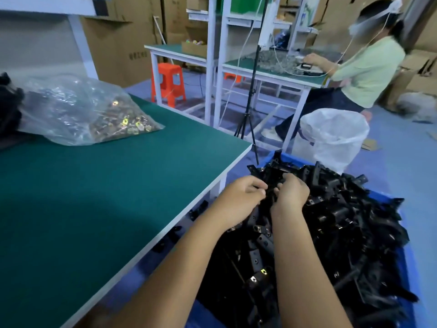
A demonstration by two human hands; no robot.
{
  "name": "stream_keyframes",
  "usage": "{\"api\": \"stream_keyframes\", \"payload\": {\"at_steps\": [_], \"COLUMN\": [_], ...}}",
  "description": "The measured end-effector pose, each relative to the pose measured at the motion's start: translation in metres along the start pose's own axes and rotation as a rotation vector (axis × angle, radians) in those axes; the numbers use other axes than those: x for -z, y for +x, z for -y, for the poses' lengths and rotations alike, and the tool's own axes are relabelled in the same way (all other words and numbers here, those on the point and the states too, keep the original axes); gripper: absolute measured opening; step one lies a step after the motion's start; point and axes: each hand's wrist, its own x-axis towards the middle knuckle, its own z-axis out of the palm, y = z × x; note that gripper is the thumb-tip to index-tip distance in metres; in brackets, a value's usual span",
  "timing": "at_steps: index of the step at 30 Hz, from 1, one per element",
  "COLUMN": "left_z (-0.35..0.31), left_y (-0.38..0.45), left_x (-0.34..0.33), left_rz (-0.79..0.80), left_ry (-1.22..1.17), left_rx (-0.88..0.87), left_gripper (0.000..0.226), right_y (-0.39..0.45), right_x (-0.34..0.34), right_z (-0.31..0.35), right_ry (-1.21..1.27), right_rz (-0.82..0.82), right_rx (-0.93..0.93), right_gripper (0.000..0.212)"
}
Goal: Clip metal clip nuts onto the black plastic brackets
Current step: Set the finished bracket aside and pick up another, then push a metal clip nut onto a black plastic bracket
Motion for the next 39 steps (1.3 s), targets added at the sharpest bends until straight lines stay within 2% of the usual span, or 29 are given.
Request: {"api": "stream_keyframes", "payload": {"at_steps": [3,8,11,14,20,24,26,30,33,36,39], "left_z": [-0.017,-0.025,-0.008,0.016,0.069,0.098,0.109,0.121,0.124,0.125,0.125], "left_y": [-0.014,-0.061,-0.099,-0.143,-0.228,-0.264,-0.271,-0.272,-0.268,-0.264,-0.26], "left_x": [0.035,0.118,0.169,0.216,0.273,0.29,0.297,0.311,0.323,0.333,0.34], "left_rz": [-0.159,-0.556,-0.805,-1.034,-1.307,-1.437,-1.492,-1.541,-1.613,-1.702,-1.737], "left_ry": [-0.124,-0.185,-0.254,-0.197,-0.133,-0.108,-0.17,-0.167,-0.198,-0.297,-0.331], "left_rx": [-0.13,-0.239,-0.214,-0.178,-0.039,0.047,0.063,0.046,0.036,0.052,0.06], "left_gripper": [0.031,0.027,0.026,0.029,0.021,0.024,0.022,0.023,0.026,0.025,0.025], "right_y": [-0.047,-0.156,-0.224,-0.285,-0.364,-0.379,-0.377,-0.367,-0.361,-0.358,-0.362], "right_x": [-0.041,-0.112,-0.147,-0.169,-0.189,-0.202,-0.213,-0.239,-0.255,-0.264,-0.267], "right_z": [-0.009,-0.028,-0.054,-0.093,-0.161,-0.193,-0.203,-0.213,-0.214,-0.218,-0.223], "right_ry": [0.006,-0.033,-0.075,-0.172,-0.389,-0.52,-0.556,-0.582,-0.519,-0.631,-0.913], "right_rz": [0.155,0.526,0.738,0.97,1.303,1.341,1.332,1.361,1.464,1.569,1.557], "right_rx": [0.155,0.32,0.375,0.392,0.403,0.527,0.608,0.754,0.715,0.685,1.11], "right_gripper": [0.02,0.023,0.025,0.023,0.023,0.023,0.024,0.047,0.063,0.066,0.055]}}
